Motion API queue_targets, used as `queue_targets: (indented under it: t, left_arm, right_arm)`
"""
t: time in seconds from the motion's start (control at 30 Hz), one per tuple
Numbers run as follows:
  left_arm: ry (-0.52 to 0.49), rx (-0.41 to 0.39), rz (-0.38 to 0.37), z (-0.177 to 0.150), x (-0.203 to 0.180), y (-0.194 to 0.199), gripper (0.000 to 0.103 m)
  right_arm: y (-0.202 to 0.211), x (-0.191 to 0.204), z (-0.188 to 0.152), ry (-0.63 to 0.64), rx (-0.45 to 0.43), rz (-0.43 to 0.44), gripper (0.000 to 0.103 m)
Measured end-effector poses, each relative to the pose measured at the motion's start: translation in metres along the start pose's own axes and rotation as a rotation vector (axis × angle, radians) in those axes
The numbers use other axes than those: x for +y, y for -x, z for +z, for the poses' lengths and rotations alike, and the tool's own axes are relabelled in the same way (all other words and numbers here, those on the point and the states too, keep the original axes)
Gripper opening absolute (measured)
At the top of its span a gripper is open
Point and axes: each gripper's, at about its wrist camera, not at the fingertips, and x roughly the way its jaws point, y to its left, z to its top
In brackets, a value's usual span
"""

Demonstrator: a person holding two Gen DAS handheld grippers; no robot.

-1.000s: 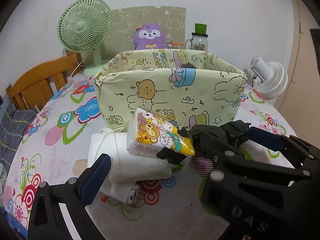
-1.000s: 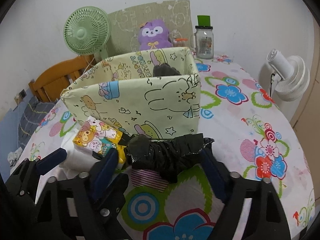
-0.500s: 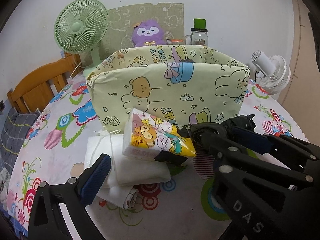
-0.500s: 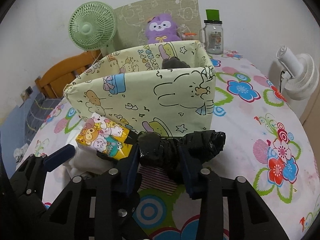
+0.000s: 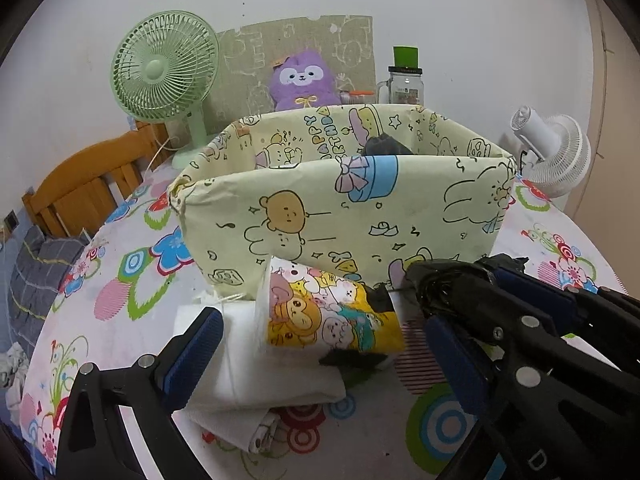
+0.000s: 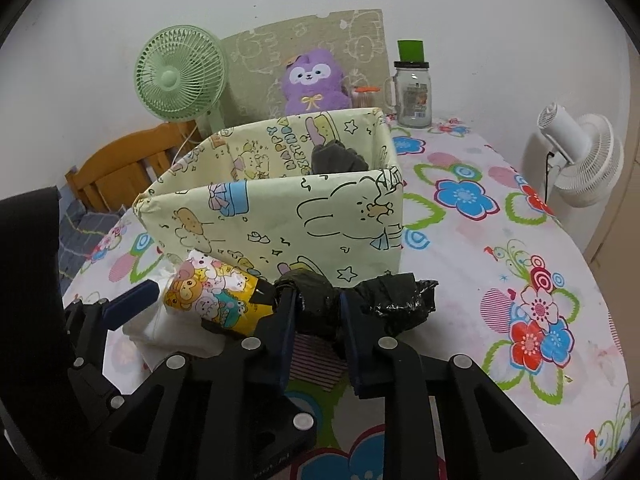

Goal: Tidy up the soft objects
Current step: 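Grasp the cartoon tissue pack with the left tool while the right tool grasps the black plastic bag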

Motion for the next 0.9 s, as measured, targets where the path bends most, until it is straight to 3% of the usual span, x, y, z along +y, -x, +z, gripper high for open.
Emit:
queue_targets:
  t: [0.3,0.73,0.8,0.9]
  left_arm:
    - [0.015,0.032,-0.035,0.000,0.006,-0.011,0.069]
    - [0.026,-0.008,-0.071,0.000,0.006,0.008,0.057]
    - [0.035,-0.007,-0.093,0.000,0.006,0.011,0.043]
    - [0.042,-0.014,-0.120,0.000,0.006,0.016,0.032]
  right_arm:
    - [-0.012,0.003,0.000,-0.005,0.022,0.009,0.024]
    - [-0.001,0.005,0.003,-0.019,-0.004,0.014,0.023]
    - [0.004,0.005,0.003,-0.023,-0.012,0.022,0.023]
    - [0.010,0.006,0.003,-0.023,-0.023,0.018,0.023]
